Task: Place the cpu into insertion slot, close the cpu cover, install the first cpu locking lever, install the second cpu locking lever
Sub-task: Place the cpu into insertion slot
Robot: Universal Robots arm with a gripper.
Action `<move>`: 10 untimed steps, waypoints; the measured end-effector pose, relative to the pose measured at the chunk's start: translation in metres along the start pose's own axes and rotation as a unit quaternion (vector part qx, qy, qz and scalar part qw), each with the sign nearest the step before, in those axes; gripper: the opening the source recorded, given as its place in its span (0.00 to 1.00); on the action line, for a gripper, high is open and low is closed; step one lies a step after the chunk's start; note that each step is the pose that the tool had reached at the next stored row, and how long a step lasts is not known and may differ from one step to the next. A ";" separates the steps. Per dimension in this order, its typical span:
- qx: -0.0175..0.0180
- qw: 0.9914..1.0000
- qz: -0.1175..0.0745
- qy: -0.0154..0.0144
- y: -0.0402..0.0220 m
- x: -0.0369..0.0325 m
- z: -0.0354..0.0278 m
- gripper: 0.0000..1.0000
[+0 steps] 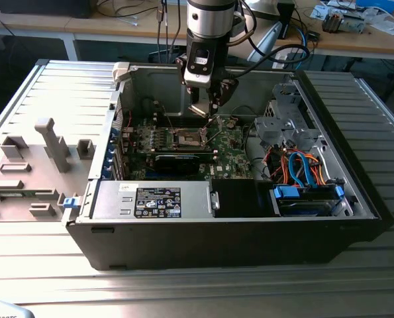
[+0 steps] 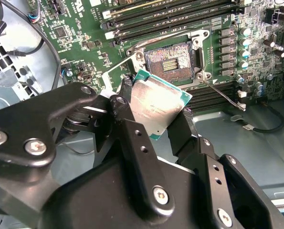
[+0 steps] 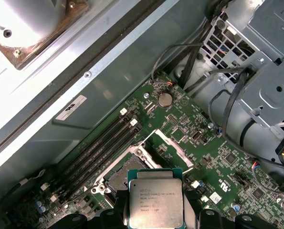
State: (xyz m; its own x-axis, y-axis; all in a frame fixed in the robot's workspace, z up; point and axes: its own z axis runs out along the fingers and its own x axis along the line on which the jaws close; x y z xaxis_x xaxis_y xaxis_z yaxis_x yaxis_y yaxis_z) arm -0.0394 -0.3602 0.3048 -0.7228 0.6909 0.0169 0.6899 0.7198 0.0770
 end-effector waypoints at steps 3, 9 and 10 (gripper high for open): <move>0.000 1.000 0.001 0.000 0.0000 0.0000 0.0000 0.55; 0.000 1.000 0.002 0.000 0.0000 0.0000 0.0000 0.55; 0.000 1.000 0.003 0.000 0.0000 0.0000 0.0000 0.55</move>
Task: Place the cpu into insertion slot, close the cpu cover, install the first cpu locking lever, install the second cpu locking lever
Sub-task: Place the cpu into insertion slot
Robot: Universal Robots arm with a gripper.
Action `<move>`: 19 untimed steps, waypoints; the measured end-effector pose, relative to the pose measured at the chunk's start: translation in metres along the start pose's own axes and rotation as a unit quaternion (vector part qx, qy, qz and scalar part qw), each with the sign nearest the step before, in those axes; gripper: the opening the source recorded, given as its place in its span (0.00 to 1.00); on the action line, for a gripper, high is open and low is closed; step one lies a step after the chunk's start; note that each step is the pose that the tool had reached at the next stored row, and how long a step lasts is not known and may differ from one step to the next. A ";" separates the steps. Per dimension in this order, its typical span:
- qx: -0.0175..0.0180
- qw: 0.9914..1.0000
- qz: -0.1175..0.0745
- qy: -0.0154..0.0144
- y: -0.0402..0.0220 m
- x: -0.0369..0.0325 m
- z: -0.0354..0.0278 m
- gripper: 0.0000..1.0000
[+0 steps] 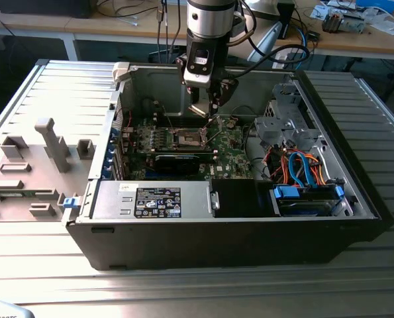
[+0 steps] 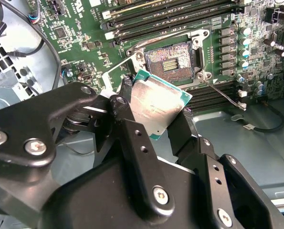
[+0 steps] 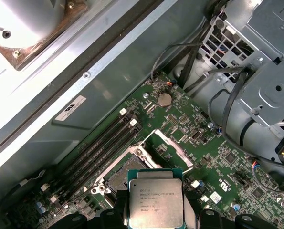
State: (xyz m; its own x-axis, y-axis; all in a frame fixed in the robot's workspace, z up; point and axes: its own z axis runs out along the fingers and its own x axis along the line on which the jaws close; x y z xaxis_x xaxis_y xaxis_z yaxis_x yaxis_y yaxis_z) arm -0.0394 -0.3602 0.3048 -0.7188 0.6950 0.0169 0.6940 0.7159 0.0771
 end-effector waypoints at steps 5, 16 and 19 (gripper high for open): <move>0.000 1.000 0.002 0.000 0.0000 0.0000 0.0000 0.55; 0.000 1.000 0.005 0.000 0.0000 0.0000 0.0000 0.55; 0.000 1.000 0.005 0.000 0.0000 0.0000 0.0000 0.55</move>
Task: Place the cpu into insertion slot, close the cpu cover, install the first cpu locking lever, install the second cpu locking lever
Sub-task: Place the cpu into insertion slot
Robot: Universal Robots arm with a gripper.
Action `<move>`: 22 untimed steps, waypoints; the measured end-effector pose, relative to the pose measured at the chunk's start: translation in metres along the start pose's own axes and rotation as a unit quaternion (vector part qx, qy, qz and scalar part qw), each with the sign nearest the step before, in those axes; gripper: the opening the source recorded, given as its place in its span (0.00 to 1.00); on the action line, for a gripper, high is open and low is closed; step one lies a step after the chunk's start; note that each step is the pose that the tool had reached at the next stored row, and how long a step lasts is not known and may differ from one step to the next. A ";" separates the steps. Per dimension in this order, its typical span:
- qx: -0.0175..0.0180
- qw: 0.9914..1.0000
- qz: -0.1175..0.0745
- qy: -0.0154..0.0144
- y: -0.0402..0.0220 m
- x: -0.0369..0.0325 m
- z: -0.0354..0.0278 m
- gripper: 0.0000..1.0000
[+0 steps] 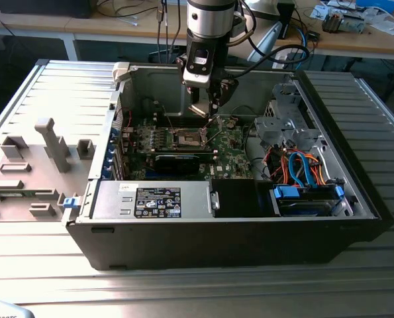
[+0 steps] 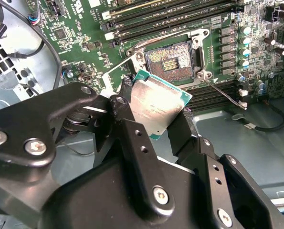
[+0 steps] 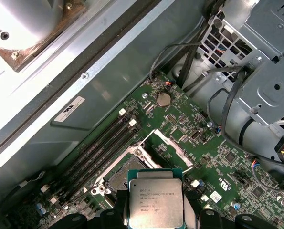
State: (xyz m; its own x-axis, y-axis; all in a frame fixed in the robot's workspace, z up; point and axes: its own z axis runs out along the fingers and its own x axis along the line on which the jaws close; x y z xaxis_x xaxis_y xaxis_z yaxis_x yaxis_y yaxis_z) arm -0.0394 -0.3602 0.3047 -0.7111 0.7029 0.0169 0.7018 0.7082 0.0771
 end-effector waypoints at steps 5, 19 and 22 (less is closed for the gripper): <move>0.000 1.000 0.001 0.000 0.0000 0.0000 0.0000 0.55; 0.000 1.000 0.004 0.000 0.0000 0.0000 0.0000 0.55; 0.000 1.000 0.005 0.000 0.0000 0.0000 0.0000 0.55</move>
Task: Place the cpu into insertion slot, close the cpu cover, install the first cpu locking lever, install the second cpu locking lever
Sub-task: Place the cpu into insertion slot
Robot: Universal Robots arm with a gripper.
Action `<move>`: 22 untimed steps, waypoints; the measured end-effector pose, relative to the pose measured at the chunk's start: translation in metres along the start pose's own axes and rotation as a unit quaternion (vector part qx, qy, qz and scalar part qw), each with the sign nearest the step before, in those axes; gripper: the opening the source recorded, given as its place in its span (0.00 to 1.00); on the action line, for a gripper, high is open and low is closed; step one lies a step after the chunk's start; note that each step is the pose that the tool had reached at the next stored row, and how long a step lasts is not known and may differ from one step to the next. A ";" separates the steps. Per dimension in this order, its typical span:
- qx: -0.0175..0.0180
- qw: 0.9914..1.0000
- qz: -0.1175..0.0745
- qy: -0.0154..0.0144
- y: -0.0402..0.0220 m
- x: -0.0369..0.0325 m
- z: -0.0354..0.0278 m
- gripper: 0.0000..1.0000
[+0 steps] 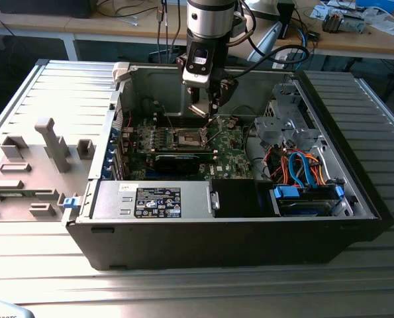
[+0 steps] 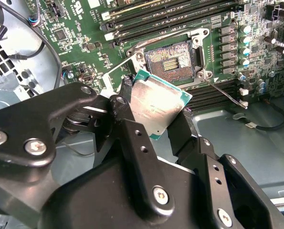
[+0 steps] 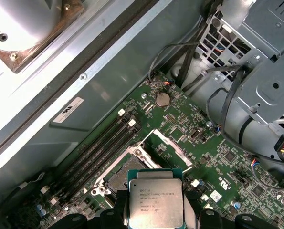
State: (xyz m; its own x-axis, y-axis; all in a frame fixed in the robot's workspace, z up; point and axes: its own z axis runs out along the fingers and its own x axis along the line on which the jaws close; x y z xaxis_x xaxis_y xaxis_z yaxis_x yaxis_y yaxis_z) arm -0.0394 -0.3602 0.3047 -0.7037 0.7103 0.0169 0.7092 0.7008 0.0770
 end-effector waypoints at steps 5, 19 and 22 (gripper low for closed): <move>0.000 1.000 0.001 0.000 0.0000 0.0000 0.0000 0.55; 0.000 1.000 0.005 0.000 0.0000 0.0000 0.0000 0.55; 0.000 1.000 0.005 0.000 0.0000 0.0000 0.0000 0.55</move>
State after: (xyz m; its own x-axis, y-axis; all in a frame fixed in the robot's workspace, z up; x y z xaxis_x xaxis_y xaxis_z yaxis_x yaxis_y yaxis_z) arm -0.0394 -0.3602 0.3047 -0.6964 0.7175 0.0169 0.7164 0.6935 0.0770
